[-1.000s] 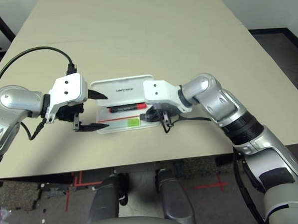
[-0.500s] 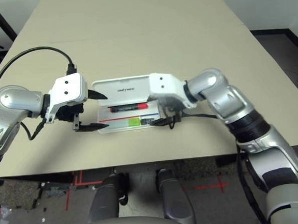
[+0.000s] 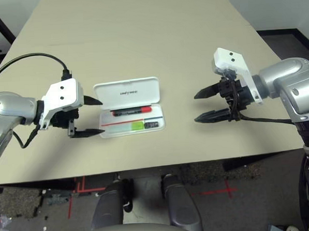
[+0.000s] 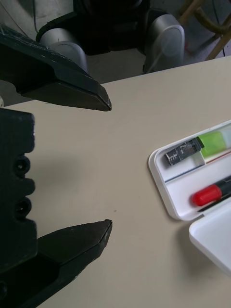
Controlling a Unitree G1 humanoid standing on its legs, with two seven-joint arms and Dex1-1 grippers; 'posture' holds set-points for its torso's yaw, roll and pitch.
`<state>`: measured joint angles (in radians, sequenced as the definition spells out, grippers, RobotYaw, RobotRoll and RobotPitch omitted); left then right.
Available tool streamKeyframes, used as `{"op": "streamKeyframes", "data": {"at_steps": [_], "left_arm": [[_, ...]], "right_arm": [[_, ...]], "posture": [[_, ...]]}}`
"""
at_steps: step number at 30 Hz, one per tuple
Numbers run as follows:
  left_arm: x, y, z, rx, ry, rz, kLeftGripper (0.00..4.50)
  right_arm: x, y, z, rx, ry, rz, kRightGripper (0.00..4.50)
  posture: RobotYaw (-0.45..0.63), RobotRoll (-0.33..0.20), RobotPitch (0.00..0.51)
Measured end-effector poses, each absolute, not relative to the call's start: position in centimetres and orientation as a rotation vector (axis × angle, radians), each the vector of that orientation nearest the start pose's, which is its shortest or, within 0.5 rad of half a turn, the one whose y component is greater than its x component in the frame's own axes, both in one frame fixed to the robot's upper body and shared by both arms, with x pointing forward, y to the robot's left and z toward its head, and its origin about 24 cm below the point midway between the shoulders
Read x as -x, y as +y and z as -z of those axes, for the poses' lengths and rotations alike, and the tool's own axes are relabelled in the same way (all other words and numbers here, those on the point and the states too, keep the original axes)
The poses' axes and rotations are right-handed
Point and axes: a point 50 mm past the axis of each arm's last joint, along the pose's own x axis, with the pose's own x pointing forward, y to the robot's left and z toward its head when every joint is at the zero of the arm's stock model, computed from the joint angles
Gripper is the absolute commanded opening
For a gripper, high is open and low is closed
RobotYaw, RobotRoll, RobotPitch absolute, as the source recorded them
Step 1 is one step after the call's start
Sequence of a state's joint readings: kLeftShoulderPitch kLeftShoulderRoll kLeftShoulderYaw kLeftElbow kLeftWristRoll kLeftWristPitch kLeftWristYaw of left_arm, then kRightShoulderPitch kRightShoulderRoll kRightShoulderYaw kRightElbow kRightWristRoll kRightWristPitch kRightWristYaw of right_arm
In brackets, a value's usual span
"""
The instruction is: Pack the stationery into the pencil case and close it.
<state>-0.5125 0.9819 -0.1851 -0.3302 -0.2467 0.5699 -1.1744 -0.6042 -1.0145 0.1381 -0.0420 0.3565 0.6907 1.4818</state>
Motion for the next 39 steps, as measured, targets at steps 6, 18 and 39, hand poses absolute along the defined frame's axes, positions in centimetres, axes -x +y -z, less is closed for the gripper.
{"op": "streamKeyframes", "data": {"at_steps": [6,18,39], "left_arm": [[-27.7,20.8,-19.2,-0.797,0.371,1.089,4.50],[-30.6,25.6,-15.8,-0.724,0.525,0.786,0.33],[-34.7,22.0,-15.5,-0.648,0.329,0.743,0.02]], "right_arm": [[-27.5,-23.5,-20.2,0.441,0.578,-1.263,4.49],[-27.3,-24.1,-20.2,0.432,0.571,-1.229,4.50],[-27.5,-24.1,-20.2,0.451,0.552,-1.207,4.50]], "posture": [[-0.08,0.000,0.172],[-0.09,0.000,0.166],[-0.10,0.000,0.138]]}}
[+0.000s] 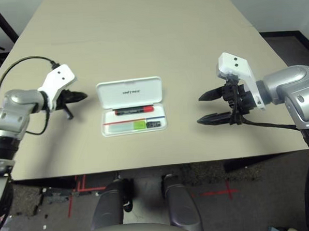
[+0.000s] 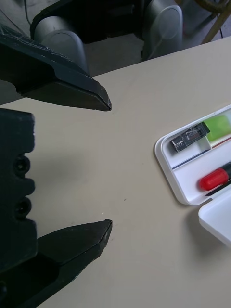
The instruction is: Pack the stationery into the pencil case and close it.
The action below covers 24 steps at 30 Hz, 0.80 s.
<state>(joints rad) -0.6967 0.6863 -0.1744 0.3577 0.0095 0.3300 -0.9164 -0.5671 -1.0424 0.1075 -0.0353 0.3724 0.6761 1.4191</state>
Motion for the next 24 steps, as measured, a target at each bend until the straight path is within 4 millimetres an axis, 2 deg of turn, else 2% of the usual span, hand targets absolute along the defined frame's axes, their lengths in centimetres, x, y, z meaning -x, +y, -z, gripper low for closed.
{"op": "streamKeyframes", "data": {"at_steps": [6,13,18,24], "left_arm": [[-34.3,20.5,-15.7,-0.614,0.286,0.859,0.02],[-32.1,18.0,-16.6,-0.623,0.203,1.090,0.02],[-30.8,15.9,-16.5,-0.649,0.190,1.195,0.02],[-30.1,14.5,-16.0,-0.660,0.190,1.254,0.02]], "right_arm": [[-27.5,-24.1,-20.1,0.454,0.550,-1.200,4.50],[-27.5,-24.2,-19.9,0.454,0.552,-1.190,4.50],[-27.5,-24.2,-19.8,0.454,0.553,-1.190,4.50],[-27.5,-24.2,-19.8,0.462,0.547,-1.190,4.50]], "posture": [[-0.11,0.000,0.136],[-0.11,0.000,0.138],[-0.11,0.000,0.138],[-0.11,0.000,0.139]]}}
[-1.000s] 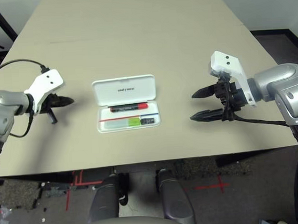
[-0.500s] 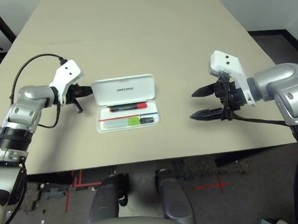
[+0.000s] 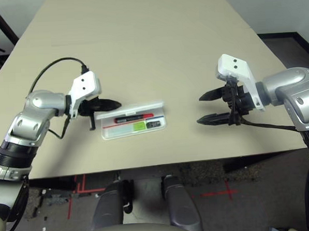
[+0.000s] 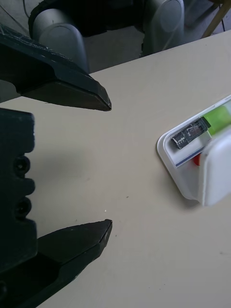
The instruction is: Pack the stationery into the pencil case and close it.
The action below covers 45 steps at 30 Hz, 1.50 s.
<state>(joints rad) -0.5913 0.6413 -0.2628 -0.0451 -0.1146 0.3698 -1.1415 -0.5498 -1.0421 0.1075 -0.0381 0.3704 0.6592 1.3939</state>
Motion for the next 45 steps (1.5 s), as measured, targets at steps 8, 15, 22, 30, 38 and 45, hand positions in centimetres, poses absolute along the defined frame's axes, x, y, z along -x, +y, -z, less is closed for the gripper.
{"op": "streamKeyframes", "data": {"at_steps": [8,15,22,30,38,45], "left_arm": [[-29.2,13.3,-14.4,-0.656,0.219,1.310,0.02],[-28.3,12.6,-12.6,-0.699,0.279,1.346,0.02],[-28.4,13.0,-12.2,-0.756,0.337,1.338,0.02],[-29.0,13.4,-12.2,-0.769,0.377,1.301,0.02],[-29.0,13.4,-12.3,-0.773,0.383,1.293,0.02],[-31.3,14.9,-14.0,-0.574,0.172,1.079,2.04]], "right_arm": [[-27.4,-24.3,-19.4,0.458,0.557,-1.192,4.50],[-27.3,-24.3,-19.0,0.469,0.562,-1.199,4.50],[-27.4,-24.1,-19.0,0.474,0.552,-1.209,4.50],[-27.3,-23.6,-18.4,0.464,0.546,-1.215,4.50],[-27.2,-23.3,-18.0,0.458,0.545,-1.208,4.50],[-28.6,-22.6,-17.2,0.382,0.408,-1.110,4.50]], "posture": [[-0.13,0.000,0.121],[-0.13,0.000,0.089],[-0.13,0.000,0.106],[-0.14,0.000,0.127],[-0.15,0.000,0.145],[-0.14,0.000,0.162]]}}
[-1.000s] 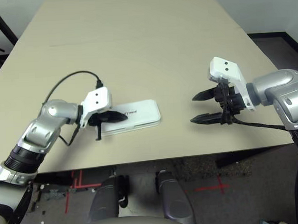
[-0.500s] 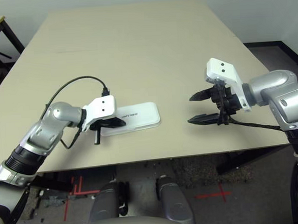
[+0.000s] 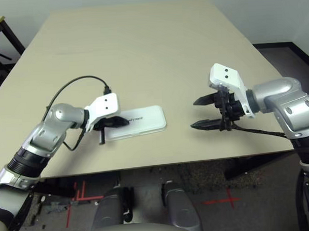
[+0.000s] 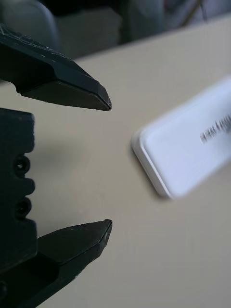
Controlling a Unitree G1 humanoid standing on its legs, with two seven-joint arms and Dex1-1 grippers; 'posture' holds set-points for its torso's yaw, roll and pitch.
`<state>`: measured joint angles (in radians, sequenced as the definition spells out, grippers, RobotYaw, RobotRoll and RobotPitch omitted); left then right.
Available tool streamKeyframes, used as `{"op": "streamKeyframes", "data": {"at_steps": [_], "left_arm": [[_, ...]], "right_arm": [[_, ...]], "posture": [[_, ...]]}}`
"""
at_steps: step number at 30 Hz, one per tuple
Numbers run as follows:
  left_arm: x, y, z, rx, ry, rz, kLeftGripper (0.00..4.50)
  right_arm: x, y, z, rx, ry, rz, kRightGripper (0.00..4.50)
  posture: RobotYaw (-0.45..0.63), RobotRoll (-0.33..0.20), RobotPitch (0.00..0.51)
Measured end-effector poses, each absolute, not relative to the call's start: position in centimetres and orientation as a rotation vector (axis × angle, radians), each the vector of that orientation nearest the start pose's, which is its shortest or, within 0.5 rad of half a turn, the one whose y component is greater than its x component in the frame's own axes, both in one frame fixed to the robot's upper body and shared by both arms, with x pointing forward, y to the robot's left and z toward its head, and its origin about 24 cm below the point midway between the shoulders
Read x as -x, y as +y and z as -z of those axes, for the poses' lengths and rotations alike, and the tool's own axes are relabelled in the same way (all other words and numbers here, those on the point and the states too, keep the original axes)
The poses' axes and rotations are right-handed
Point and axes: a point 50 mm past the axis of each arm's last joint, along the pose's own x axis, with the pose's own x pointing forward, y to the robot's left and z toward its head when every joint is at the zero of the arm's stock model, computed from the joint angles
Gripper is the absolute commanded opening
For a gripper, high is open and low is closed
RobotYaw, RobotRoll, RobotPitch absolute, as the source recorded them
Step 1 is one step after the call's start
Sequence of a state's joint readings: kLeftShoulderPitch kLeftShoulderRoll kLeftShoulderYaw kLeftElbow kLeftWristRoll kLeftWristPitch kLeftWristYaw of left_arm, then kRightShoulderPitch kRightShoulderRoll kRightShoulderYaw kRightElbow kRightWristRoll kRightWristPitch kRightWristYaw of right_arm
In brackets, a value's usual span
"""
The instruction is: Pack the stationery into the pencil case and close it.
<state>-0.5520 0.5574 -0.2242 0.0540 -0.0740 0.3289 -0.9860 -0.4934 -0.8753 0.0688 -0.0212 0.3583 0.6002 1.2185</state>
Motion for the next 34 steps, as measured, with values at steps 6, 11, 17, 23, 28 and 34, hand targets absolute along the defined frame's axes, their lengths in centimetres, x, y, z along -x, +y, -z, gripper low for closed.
{"op": "streamKeyframes", "data": {"at_steps": [6,11,17,23,28,34], "left_arm": [[-33.7,19.1,-17.5,-0.333,-0.102,0.712,4.32],[-35.3,24.1,-18.4,-0.183,-0.188,0.345,4.47],[-35.3,28.8,-16.8,-0.094,-0.218,0.008,4.47],[-34.6,31.5,-16.3,-0.083,-0.253,-0.178,4.47],[-34.4,32.0,-16.0,-0.084,-0.266,-0.223,4.47],[-34.4,31.8,-16.1,-0.094,-0.278,-0.220,4.47]], "right_arm": [[-31.9,-22.9,-17.6,0.212,0.124,-0.829,4.50],[-34.3,-25.1,-17.2,0.087,-0.031,-0.489,4.50],[-35.5,-29.6,-15.8,-0.051,-0.116,-0.020,4.50],[-34.8,-32.5,-13.7,-0.099,-0.112,0.261,4.50],[-34.6,-32.9,-13.4,-0.094,-0.125,0.298,4.50],[-34.6,-32.9,-13.4,-0.093,-0.129,0.297,4.50]], "posture": [[-0.13,0.000,0.179],[-0.10,0.000,0.189],[-0.10,0.000,0.196],[-0.10,0.000,0.197],[-0.10,0.000,0.199],[-0.11,0.000,0.199]]}}
